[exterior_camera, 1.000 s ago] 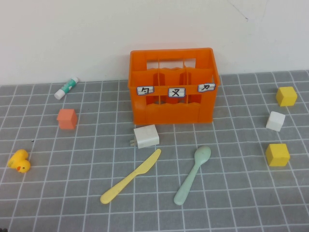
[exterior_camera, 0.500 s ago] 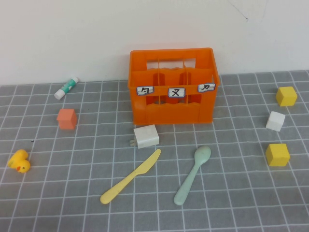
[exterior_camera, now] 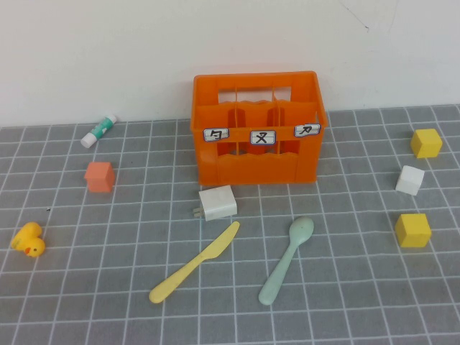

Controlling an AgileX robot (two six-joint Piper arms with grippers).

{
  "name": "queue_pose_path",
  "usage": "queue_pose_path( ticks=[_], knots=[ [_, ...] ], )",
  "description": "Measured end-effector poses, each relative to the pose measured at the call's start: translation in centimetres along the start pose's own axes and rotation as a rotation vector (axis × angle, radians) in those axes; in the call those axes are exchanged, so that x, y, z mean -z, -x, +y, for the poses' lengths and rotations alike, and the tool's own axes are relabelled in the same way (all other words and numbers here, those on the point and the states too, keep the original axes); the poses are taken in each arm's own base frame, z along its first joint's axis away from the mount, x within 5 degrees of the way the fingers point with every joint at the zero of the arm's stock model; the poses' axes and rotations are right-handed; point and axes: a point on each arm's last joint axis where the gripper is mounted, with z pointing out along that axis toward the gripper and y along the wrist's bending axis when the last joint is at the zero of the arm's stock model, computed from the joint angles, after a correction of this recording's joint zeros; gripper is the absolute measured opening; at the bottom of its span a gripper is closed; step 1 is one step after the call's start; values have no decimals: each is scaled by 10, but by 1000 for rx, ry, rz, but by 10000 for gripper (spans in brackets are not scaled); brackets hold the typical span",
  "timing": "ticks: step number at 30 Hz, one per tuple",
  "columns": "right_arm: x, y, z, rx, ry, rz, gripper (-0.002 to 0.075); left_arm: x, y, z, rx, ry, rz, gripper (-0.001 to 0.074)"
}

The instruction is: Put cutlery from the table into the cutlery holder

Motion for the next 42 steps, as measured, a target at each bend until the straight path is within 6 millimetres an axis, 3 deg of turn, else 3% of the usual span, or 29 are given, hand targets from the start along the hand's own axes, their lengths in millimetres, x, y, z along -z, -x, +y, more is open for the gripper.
queue_pose_path(
  ticks=[4,9,15,22,26,31,37,42],
  knots=[
    [0,4,0,-105,2,-41,-3,0,2,0,0,-1,-19,-1],
    [1,13,0,-117,9,-142,-3,0,3,0,9,-2,-37,-1],
    [1,23,1,-89,22,-192,-3,0,7,1,296,7,-59,-1],
    [-1,66,4,-79,22,-134,-3,-9,42,-1,304,17,67,-1],
    [0,81,5,-51,12,-39,-3,-16,57,-1,304,42,220,-1],
    [-10,83,5,41,2,213,-3,-35,56,-1,248,84,554,-1],
    [-29,71,6,214,52,529,-3,-55,25,-2,243,107,808,-1],
    [-39,44,11,302,196,826,-3,-70,2,-5,193,62,1005,-1]
  ],
)
